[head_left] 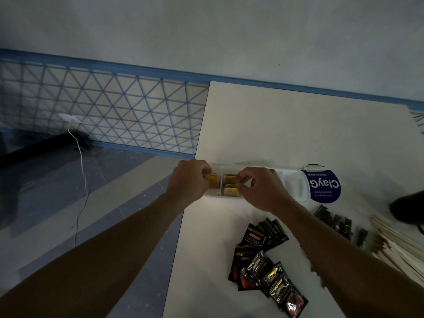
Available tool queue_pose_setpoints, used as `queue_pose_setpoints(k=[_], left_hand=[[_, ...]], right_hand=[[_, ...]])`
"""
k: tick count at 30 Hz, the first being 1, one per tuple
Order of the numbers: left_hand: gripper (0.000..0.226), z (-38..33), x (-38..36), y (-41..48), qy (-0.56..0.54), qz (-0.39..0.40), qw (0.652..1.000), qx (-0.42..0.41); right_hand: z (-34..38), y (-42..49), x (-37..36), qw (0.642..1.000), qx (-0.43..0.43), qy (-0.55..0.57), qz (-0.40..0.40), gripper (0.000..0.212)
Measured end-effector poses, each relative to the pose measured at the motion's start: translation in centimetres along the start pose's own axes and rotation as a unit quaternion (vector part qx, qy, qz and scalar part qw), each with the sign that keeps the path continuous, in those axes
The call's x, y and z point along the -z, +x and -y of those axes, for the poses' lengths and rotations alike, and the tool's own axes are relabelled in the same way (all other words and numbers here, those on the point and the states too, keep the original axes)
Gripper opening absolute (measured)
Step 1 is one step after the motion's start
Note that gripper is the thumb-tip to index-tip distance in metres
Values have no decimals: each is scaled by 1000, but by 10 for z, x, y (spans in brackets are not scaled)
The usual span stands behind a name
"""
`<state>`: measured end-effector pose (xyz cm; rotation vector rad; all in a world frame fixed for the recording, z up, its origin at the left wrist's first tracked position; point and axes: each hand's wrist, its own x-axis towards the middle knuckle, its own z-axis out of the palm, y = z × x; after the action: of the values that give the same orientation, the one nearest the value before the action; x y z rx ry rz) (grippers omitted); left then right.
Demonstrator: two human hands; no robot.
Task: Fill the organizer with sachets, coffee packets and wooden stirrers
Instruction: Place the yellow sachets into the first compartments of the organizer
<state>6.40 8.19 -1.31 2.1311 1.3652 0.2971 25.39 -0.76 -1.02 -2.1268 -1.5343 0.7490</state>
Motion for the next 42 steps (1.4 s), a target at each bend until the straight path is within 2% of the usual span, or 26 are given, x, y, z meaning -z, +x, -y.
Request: queue_pose_setpoints(k=[5, 11, 17, 19, 21, 25, 28, 42], left_hand=[[23, -8, -3, 2, 42, -24, 999, -10], [25, -17, -8, 2, 106, -13, 994, 3], [29, -18, -12, 6, 85, -59, 994, -29], [31, -19, -12, 6, 87, -54, 994, -43], [24, -20, -11, 6, 102, -35, 993, -43], [15, -23, -11, 7, 143, -14, 989, -20], [18, -25, -13, 8, 164, -14, 986, -4], [18, -19, -2, 13, 95, -61, 991, -67]], right_hand=[[1, 3, 2, 999, 0, -31, -28, 14], [4, 7, -6, 996, -19, -85, -7, 22], [7, 10, -10, 996, -20, -82, -2, 21], [8, 11, -10, 996, -18, -83, -4, 20], [8, 12, -10, 995, -18, -95, -2, 21], [6, 15, -13, 991, -21, -131, 17, 22], [8, 15, -15, 985, -18, -166, 35, 17], [8, 15, -5, 991, -23, -121, 42, 26]])
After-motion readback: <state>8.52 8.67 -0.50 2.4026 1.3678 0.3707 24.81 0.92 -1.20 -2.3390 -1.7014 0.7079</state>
